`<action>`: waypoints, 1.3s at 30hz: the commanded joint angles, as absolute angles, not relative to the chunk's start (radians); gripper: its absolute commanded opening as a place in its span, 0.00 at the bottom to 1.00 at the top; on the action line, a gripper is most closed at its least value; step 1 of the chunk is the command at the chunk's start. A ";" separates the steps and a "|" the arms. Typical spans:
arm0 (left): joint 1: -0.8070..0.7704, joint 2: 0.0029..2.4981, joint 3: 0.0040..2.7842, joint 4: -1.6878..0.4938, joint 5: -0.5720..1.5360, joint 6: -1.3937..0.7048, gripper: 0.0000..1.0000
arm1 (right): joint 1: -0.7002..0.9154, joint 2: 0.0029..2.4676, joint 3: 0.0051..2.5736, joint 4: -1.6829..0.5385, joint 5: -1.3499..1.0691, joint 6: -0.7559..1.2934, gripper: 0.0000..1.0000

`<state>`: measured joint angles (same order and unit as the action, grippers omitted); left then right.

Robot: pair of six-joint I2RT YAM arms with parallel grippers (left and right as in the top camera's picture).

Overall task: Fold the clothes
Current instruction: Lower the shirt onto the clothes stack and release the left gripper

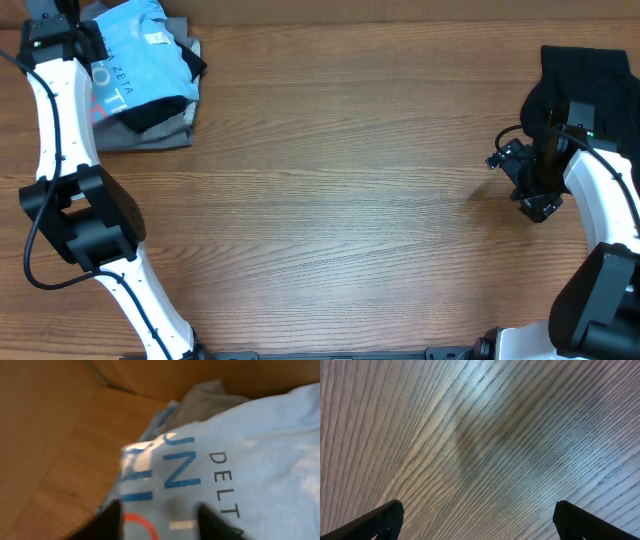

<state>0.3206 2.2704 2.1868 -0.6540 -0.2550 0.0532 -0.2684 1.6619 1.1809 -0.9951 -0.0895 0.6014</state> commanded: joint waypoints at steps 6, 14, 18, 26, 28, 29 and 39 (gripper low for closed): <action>0.319 2.260 2.198 -0.687 -0.299 0.018 1.00 | -0.271 1.645 1.200 -0.992 -0.091 0.596 1.00; 0.240 2.123 2.203 -0.768 -0.287 -0.147 1.00 | -0.271 1.645 1.200 -0.992 -0.091 0.596 1.00; 0.181 2.035 2.203 -0.828 -0.260 -0.216 1.00 | -0.271 1.645 1.200 -0.992 -0.091 0.596 1.00; 0.079 1.917 2.203 -0.956 -0.168 -0.225 1.00 | -0.271 1.645 1.200 -0.886 -0.120 0.675 1.00; 0.062 1.916 2.203 -0.987 -0.163 -0.225 1.00 | -0.271 1.645 1.200 -0.863 -0.169 0.686 1.00; 0.051 1.919 2.202 -1.009 -0.163 -0.225 1.00 | -0.271 1.645 1.200 -0.862 -0.201 0.685 1.00; 0.026 1.926 2.201 -1.129 -0.163 -0.225 1.00 | -0.271 1.645 1.200 -0.862 -0.248 0.685 1.00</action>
